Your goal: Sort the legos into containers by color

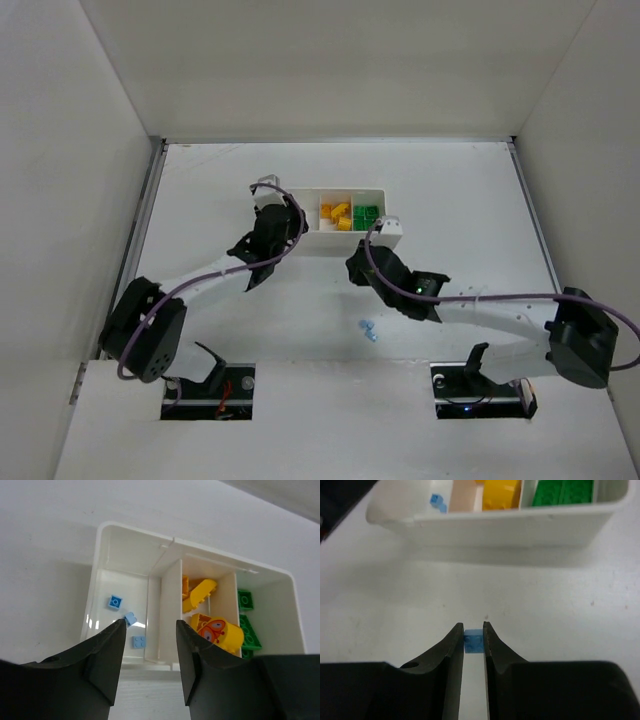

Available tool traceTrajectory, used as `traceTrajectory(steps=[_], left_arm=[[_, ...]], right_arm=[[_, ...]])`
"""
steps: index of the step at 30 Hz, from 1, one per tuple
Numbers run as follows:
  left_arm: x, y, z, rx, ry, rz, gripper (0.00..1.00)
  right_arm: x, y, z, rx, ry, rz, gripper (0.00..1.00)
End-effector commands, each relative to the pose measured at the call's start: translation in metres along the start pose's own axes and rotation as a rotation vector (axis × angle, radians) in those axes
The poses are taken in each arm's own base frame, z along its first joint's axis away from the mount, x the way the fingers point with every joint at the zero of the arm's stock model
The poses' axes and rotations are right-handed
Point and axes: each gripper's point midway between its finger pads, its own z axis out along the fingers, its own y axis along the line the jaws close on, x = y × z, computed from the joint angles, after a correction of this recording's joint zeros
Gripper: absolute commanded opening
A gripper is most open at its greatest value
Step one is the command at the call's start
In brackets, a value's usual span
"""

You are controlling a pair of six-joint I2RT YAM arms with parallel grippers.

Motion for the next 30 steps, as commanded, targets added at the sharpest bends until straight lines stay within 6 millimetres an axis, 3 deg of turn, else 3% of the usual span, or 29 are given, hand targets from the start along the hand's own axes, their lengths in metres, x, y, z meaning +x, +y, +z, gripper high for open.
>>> traceTrajectory(steps=[1,5,13,15,17,20,24,27,30], left_arm=[[-0.029,-0.014,-0.031,0.080,-0.090,-0.040,0.40],[-0.003,-0.004,-0.068,0.108,-0.050,-0.021,0.36],[0.080,0.026,-0.117,0.114,0.113,-0.003,0.35],[0.093,0.023,-0.122,0.131,0.138,0.010,0.35],[0.105,0.017,-0.124,0.145,0.160,0.024,0.36],[0.117,-0.006,-0.127,0.202,0.186,0.062,0.38],[0.137,-0.045,-0.133,0.302,0.225,0.141,0.39],[0.157,-0.071,-0.139,0.369,0.268,0.217,0.38],[0.176,-0.093,-0.150,0.440,0.298,0.295,0.37]], right_arm=[[-0.062,0.045,0.020,-0.135,-0.132,0.030,0.21],[-0.092,0.063,0.054,-0.160,-0.168,0.023,0.21],[-0.115,0.104,0.121,-0.186,-0.163,-0.002,0.23],[-0.116,0.109,0.133,-0.182,-0.159,0.001,0.28],[-0.117,0.111,0.138,-0.179,-0.156,0.002,0.41],[-0.125,0.111,0.127,-0.182,-0.175,0.004,0.55],[-0.127,0.087,0.099,-0.152,-0.201,0.000,0.57],[-0.108,0.047,0.072,-0.097,-0.196,-0.003,0.42],[-0.075,0.008,0.045,-0.047,-0.167,0.003,0.28]])
